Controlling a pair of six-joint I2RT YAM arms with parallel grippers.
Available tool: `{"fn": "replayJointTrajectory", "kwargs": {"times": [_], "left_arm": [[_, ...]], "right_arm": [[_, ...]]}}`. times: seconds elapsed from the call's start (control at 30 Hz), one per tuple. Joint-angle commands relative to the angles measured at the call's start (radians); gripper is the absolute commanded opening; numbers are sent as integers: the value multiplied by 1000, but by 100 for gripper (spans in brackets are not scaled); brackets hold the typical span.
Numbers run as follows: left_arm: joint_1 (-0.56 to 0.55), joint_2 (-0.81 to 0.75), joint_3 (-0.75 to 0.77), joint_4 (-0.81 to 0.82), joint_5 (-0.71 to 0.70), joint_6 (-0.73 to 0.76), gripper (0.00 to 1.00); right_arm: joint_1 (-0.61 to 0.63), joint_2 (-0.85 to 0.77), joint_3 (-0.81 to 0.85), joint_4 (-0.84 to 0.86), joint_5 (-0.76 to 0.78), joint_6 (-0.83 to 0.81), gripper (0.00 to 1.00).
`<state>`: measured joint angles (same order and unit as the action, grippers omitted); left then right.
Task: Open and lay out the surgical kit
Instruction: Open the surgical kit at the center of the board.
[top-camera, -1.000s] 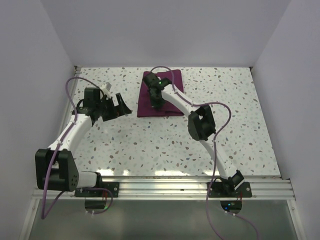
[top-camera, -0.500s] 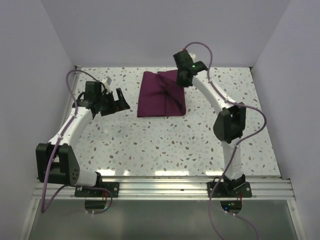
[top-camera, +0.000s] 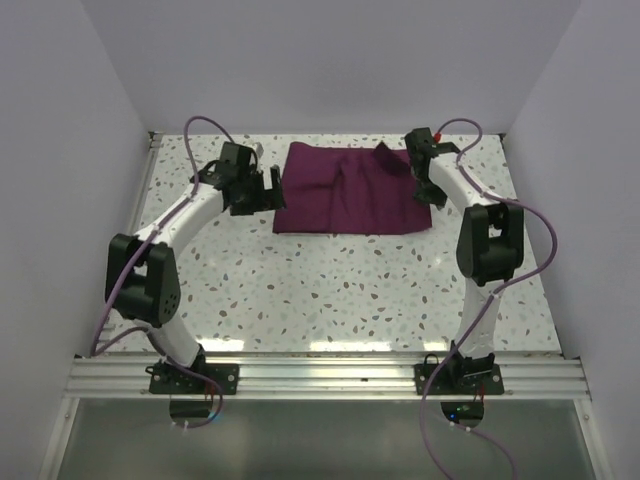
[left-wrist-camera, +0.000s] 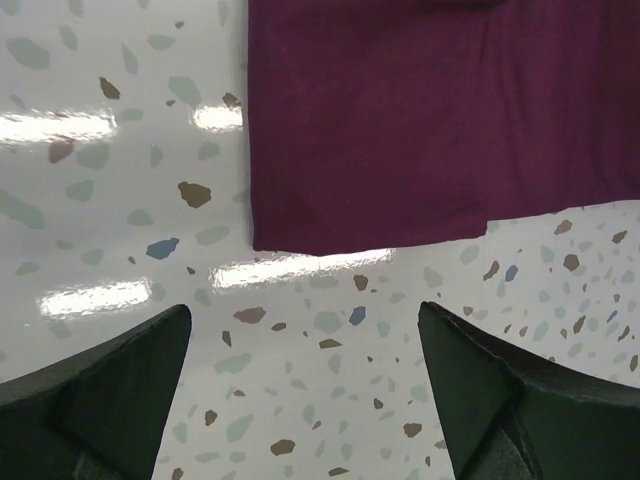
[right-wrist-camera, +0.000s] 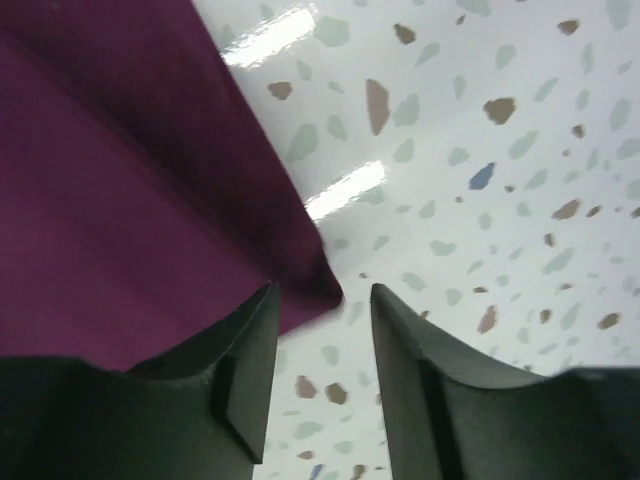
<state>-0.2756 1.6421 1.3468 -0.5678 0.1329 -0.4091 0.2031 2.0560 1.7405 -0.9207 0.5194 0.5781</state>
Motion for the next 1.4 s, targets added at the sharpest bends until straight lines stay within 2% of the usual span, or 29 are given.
{"fn": "replayJointTrajectory", "kwargs": {"times": [0.0, 0.03, 0.07, 0.13, 0.17, 0.23, 0.33, 0.37, 0.43, 0.47, 0.57, 0.73, 0.9, 1.0, 1.03, 1.1, 1.23, 1.37], "left_arm": [[-46, 91, 6, 75, 54, -91, 100], [-83, 102, 20, 101, 16, -91, 100], [-103, 119, 85, 91, 1, -73, 100], [-173, 206, 187, -2, -89, -45, 100], [-198, 241, 287, -36, -125, -30, 100], [-272, 333, 369, -110, -209, 9, 99], [-350, 418, 462, -135, -266, 29, 93], [-364, 432, 486, -139, -276, 29, 88], [-388, 484, 506, -156, -289, 27, 83], [-392, 501, 526, -168, -299, 27, 75], [-395, 551, 531, -196, -335, 29, 67], [-396, 593, 497, -178, -362, 41, 56], [-395, 630, 525, -179, -365, 59, 47], [-396, 645, 564, -196, -366, 69, 29], [-395, 647, 589, -201, -368, 69, 15], [-392, 647, 621, -225, -375, 69, 0], [-366, 622, 702, -265, -362, 58, 0], [-288, 532, 680, -271, -336, 18, 0]], "right_arm": [[-33, -23, 25, -23, 47, 2, 50], [-37, -19, 34, -33, 56, 3, 84], [-44, -17, 50, -44, 66, 3, 93], [-51, -25, 59, -67, 100, 2, 99], [-56, -37, 66, -70, 106, -4, 98], [-60, -48, 76, -81, 117, -7, 98], [-62, -71, 85, -87, 97, -24, 98], [-62, -77, 86, -90, 93, -24, 98], [-62, -95, 83, -99, 79, -23, 98], [-64, -99, 82, -99, 64, -23, 98], [-64, -109, 80, -109, 57, -26, 98], [-64, -118, 73, -125, 65, -38, 98], [-64, -132, 57, -118, 67, -46, 98], [-62, -126, 63, -119, 64, -47, 98], [-64, -122, 74, -121, 62, -47, 98], [-62, -109, 88, -130, 59, -47, 97], [-64, -83, 146, -145, 41, -50, 96], [-62, -54, 192, -126, -31, -66, 95]]}}
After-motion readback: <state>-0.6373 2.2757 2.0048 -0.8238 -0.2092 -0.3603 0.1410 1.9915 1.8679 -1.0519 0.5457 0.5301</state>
